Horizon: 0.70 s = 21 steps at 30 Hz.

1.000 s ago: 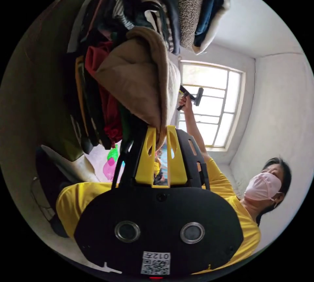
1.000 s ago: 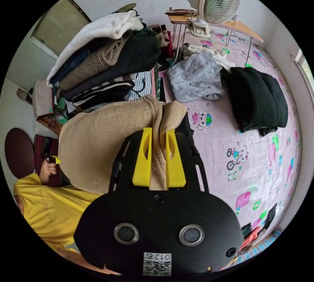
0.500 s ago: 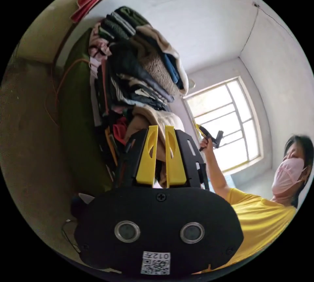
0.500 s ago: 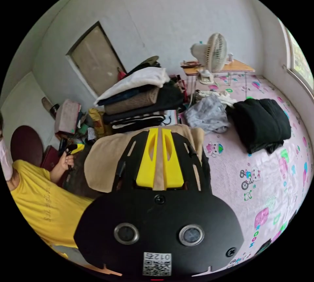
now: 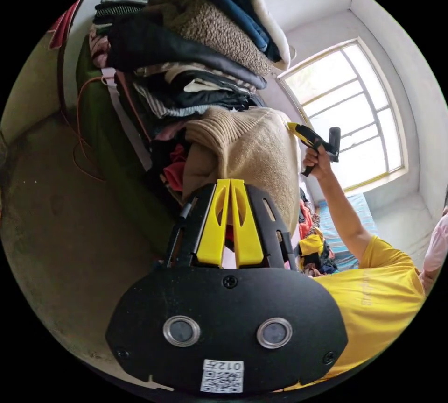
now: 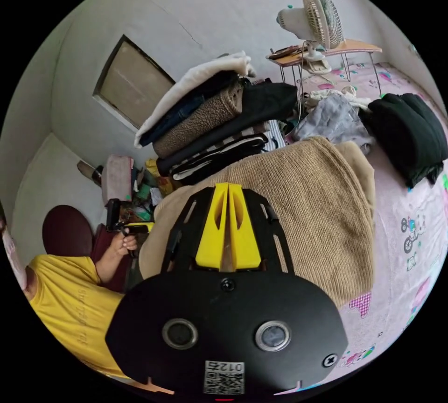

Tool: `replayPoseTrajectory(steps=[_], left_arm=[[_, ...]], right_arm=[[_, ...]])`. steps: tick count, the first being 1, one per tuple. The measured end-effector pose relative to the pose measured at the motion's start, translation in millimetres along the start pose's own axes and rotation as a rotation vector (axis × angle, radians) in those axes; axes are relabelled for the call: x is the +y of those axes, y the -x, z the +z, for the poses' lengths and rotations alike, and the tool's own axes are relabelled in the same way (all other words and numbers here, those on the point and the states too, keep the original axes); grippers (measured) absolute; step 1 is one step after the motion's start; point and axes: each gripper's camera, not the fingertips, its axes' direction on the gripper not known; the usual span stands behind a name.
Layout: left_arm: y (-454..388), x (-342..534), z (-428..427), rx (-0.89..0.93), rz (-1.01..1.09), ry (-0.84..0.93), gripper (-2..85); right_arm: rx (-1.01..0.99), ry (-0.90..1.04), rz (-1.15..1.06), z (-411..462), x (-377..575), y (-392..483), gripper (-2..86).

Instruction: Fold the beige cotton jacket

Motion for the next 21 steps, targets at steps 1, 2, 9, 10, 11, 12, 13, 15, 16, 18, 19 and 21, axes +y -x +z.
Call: replayPoseTrajectory(steps=[1, 2, 9, 10, 11, 12, 13, 15, 16, 18, 19, 21], left_arm=[[-20, 2, -9, -0.063, 0.051, -0.048, 0.5], [-47, 2, -17, -0.103, 0.132, -0.1, 0.5], [-194, 4, 42, -0.134, 0.699, 0.052, 0.3], [-200, 7, 67, -0.216, 0.719, 0.111, 0.3], [-200, 9, 92, -0.289, 0.717, 0.169, 0.3], [-199, 11, 102, -0.303, 0.718, 0.191, 0.2], [-196, 15, 112, -0.291, 0.712, 0.185, 0.2], [-194, 22, 116, -0.26, 0.716, 0.143, 0.1], [-194, 27, 118, -0.251, 0.728, 0.122, 0.1], [-198, 35, 124, -0.258, 0.764, 0.093, 0.1], [-201, 42, 128, -0.265, 0.794, 0.072, 0.1], [-204, 51, 134, -0.282, 0.814, 0.025, 0.2]], right_arm=[[0.028, -0.042, -0.008, -23, 7, 9, 0.4], [0.056, -0.091, -0.015, -47, 18, 20, 0.4], [0.238, -0.258, 0.006, -116, 104, 83, 0.7], [0.267, -0.252, 0.018, -114, 111, 90, 0.7], [0.289, -0.213, 0.021, -108, 113, 97, 0.7], [0.304, -0.188, 0.021, -104, 113, 100, 0.7], [0.347, -0.135, 0.02, -95, 112, 107, 0.7], [0.438, -0.09, 0.006, -86, 109, 122, 0.7], [0.498, -0.112, -0.01, -87, 108, 136, 0.7], [0.586, -0.138, -0.034, -92, 104, 159, 0.7], [0.63, -0.148, -0.04, -96, 99, 171, 0.7], [0.688, -0.182, -0.056, -104, 93, 191, 0.7]])
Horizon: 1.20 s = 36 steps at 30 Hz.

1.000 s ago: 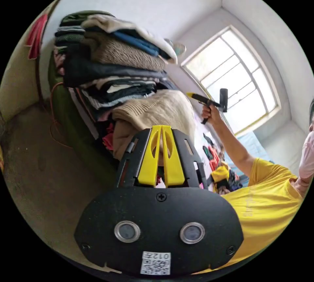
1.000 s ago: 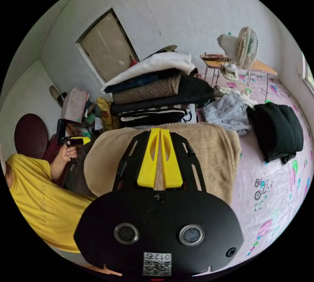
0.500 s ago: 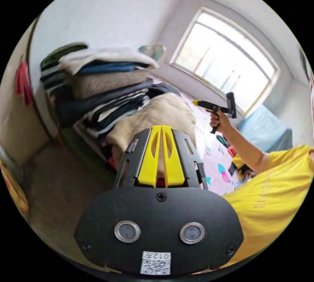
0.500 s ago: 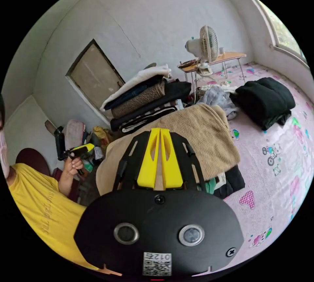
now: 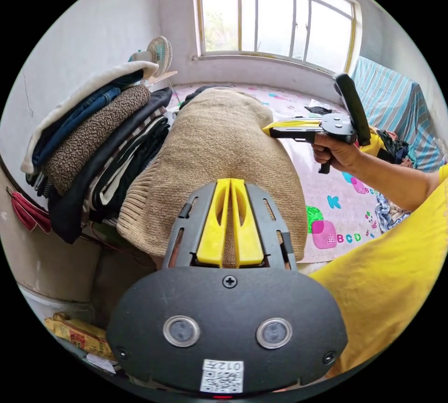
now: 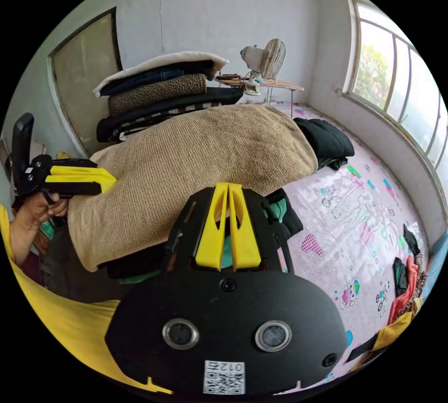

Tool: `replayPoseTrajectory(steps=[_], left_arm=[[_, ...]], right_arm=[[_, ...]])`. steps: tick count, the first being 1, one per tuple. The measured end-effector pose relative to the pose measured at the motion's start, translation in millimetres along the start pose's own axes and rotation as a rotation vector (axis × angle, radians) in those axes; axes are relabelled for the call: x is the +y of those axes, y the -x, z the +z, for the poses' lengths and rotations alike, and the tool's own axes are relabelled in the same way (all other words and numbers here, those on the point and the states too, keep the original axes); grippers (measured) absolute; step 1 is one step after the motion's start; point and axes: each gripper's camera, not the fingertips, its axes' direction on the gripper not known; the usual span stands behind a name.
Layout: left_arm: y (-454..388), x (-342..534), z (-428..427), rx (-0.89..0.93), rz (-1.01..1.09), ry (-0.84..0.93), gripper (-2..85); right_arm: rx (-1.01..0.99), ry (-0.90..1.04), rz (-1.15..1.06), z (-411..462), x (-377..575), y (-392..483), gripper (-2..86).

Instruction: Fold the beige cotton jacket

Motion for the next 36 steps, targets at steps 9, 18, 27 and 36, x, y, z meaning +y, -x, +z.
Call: replayPoseTrajectory(steps=[9, 18, 27, 36], left_arm=[[-6, -8, 28, 0.03, -0.087, 0.005, 0.3], [-125, -53, 36, 0.201, -0.086, -0.217, 0.3], [-391, -107, 179, 0.954, 0.01, 0.066, 0.4], [-598, -146, 236, 1.134, 0.335, 0.288, 0.4]], right_arm=[[-0.024, -0.056, 0.127, -79, -60, -20, 0.6], [-0.18, -0.132, 0.202, -280, -64, -124, 0.0], [0.13, -0.129, 0.55, -556, 133, -335, 0.1], [0.981, -0.074, 1.055, -924, 356, -574, 1.4]])
